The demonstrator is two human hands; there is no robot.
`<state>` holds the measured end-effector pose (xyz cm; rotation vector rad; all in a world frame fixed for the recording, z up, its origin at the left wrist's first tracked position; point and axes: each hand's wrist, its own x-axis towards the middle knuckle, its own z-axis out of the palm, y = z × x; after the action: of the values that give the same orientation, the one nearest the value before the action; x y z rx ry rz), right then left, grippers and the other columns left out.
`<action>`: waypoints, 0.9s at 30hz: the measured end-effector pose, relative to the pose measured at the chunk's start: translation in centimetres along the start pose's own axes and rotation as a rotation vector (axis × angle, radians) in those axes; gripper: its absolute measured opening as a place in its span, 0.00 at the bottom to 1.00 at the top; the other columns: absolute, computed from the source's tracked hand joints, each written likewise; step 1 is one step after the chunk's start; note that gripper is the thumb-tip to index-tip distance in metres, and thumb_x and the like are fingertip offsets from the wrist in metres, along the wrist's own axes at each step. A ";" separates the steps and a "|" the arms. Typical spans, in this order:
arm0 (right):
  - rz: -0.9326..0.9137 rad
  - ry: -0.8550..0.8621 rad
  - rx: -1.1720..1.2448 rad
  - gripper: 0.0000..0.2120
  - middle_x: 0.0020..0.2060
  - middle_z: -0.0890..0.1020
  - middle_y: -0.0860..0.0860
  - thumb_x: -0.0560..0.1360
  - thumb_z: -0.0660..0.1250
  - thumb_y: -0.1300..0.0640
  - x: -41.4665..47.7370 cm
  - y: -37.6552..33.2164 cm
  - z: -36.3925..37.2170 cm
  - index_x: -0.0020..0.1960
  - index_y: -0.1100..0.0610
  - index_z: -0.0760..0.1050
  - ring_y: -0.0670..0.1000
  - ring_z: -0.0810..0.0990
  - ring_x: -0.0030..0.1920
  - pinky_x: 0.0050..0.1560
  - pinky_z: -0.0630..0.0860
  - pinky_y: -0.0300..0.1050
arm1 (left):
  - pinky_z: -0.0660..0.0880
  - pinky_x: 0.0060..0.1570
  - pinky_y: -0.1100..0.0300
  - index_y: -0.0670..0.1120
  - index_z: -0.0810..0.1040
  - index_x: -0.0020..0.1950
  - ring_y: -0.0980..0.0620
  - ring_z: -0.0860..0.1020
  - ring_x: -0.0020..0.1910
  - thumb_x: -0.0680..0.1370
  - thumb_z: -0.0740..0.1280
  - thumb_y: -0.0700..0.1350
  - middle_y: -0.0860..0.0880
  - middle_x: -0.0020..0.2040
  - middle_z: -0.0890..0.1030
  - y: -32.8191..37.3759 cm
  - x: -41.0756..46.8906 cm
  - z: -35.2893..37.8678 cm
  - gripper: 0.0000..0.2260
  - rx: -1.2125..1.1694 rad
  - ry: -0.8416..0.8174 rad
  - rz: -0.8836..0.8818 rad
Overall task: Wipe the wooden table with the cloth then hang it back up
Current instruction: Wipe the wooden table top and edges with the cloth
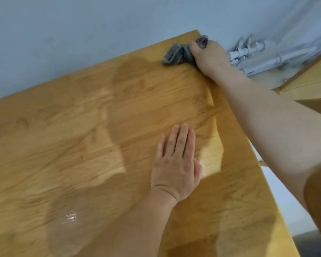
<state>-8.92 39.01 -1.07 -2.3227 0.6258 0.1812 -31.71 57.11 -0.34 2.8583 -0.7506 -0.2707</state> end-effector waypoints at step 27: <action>0.438 0.216 0.101 0.20 0.31 0.76 0.54 0.80 0.56 0.42 -42.1 22.5 -4.1 0.34 0.51 0.67 0.61 0.78 0.38 0.40 0.74 0.53 | 0.52 0.72 0.43 0.39 0.59 0.75 0.43 0.56 0.75 0.77 0.52 0.47 0.41 0.76 0.59 2.8 -3.5 0.9 0.27 -0.035 0.090 0.098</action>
<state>-56.74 38.39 0.86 -2.0959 1.2218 0.0968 -36.23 56.35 -0.14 2.7697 -0.8556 -0.1396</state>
